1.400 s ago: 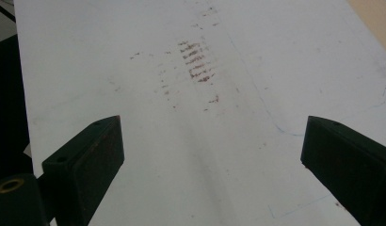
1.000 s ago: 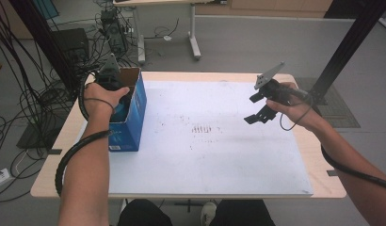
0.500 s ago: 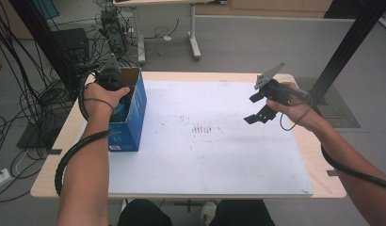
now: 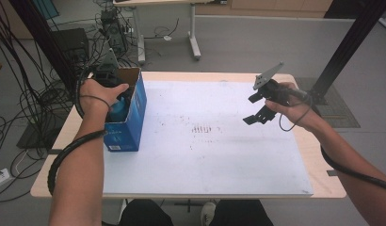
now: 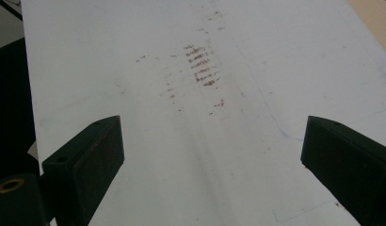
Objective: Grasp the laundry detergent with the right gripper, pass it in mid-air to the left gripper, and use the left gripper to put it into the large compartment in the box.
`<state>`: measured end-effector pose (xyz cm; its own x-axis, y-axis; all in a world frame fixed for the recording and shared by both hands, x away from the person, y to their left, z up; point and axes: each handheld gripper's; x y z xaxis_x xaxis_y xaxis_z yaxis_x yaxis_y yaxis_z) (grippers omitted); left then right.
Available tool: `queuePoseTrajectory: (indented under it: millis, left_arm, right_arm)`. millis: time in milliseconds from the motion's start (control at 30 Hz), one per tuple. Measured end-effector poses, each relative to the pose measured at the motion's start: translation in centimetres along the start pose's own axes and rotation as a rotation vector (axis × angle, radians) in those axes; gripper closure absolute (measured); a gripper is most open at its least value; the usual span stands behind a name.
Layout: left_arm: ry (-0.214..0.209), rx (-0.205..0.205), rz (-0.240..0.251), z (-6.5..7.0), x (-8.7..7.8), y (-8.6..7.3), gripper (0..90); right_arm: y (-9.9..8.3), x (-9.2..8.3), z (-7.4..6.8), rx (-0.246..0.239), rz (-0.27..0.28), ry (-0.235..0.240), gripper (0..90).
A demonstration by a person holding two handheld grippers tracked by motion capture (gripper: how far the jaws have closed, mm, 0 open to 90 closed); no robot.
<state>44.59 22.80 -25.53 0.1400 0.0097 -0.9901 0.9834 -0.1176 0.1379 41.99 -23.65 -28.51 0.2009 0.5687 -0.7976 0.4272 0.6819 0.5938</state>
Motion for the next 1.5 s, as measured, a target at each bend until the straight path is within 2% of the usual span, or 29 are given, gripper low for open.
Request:
queuePoseTrajectory:
  millis: [233, 400, 533, 667, 767, 900, 1033, 1167, 1300, 1500]
  left_arm:
    - [0.019, 0.013, 0.011, 0.3, -1.3, -0.6, 26.3]
    - [0.024, 0.038, 0.035, 1.0, -3.1, -0.9, 24.0]
    - [0.026, 0.075, 0.064, 2.0, -4.8, -0.8, 21.8]
    - [0.029, 0.129, 0.088, 3.9, -5.9, -0.3, 20.2]
    - [0.023, 0.174, 0.099, 5.8, -6.1, 0.4, 15.8]
    - [0.011, 0.229, 0.092, 7.8, -5.9, 1.2, 15.3]
    - [-0.009, 0.267, 0.106, 9.8, -5.8, 1.9, 14.0]
    - [-0.024, 0.297, 0.106, 11.1, -5.6, 2.3, 13.6]
    - [-0.029, 0.311, 0.107, 11.7, -5.6, 2.5, 13.6]
    - [-0.041, 0.314, 0.112, 11.8, -5.6, 2.7, 13.6]
  right_arm:
    - [0.4, -0.2, -0.4, -0.007, 0.004, -0.001, 6.4]
    - [0.6, -0.3, -0.2, -0.005, 0.002, -0.006, 6.4]
    - [0.6, -0.6, 0.1, 0.007, -0.004, -0.017, 6.4]
    - [0.5, -0.9, 0.8, 0.032, -0.006, -0.033, 6.4]
    - [0.4, -1.1, 1.3, 0.051, -0.005, -0.045, 6.4]
    - [0.4, -1.1, 1.7, 0.054, -0.008, -0.059, 6.4]
    - [0.5, -1.0, 1.6, 0.048, -0.014, -0.062, 6.4]
    - [0.7, -1.0, 1.5, 0.043, -0.023, -0.067, 6.4]
    - [0.8, -1.1, 1.5, 0.046, -0.023, -0.072, 6.4]
    - [0.6, -1.2, 1.7, 0.050, -0.026, -0.076, 6.4]
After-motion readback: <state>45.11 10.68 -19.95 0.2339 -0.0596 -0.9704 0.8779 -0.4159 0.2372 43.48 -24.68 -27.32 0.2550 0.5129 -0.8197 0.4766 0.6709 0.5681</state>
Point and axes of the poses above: each handheld gripper's, and its own axes: x roughly forward along the jaws, y roughly out of its top, z roughly to its right, and after that the axes turned 10 degrees about x, right-handed
